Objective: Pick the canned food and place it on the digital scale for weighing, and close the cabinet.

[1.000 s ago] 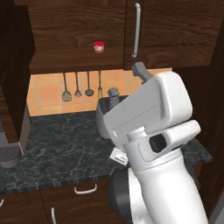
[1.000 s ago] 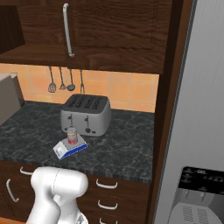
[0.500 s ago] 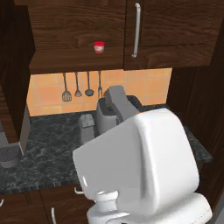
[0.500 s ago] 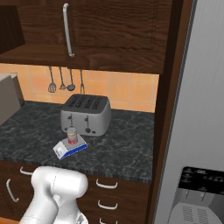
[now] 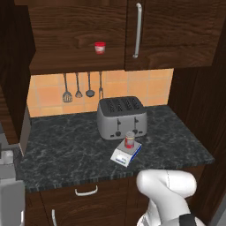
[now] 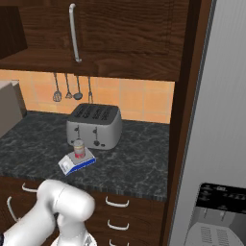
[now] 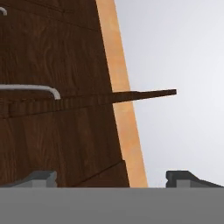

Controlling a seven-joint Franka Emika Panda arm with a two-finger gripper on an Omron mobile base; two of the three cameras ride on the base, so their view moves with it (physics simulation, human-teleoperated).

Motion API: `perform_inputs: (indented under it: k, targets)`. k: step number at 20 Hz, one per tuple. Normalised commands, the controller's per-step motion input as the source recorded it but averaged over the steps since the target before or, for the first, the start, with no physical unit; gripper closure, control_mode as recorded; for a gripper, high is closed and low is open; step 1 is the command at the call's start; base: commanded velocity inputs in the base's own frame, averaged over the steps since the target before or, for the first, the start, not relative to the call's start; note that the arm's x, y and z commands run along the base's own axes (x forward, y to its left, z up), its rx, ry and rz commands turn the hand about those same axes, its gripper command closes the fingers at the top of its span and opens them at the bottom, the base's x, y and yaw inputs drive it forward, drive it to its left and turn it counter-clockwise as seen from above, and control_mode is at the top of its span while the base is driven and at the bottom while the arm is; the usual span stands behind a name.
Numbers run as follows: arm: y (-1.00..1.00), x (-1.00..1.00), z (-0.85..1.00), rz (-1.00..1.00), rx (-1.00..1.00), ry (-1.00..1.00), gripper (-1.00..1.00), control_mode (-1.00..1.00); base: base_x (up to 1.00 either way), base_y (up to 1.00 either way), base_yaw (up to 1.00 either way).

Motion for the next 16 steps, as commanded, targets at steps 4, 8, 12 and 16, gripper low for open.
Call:
perform_inputs:
  k: [4, 8, 12, 16]
  targets:
    - [0.61, 0.61, -0.25, -0.11, 0.00, 0.00, -1.00, -1.00, 0.00, 0.00, 0.00]
    - [0.32, 0.85, -0.44, -0.03, 0.00, 0.00, -1.00, -1.00, 0.00, 0.00, 0.00]
    - [0.21, 0.94, -0.67, 0.00, 0.01, 0.00, -1.00, -1.00, 0.00, 0.00, 0.00]
    - [0.01, 1.00, -0.59, 0.00, 0.00, 0.00, -1.00, -1.00, 0.00, 0.00, 0.00]
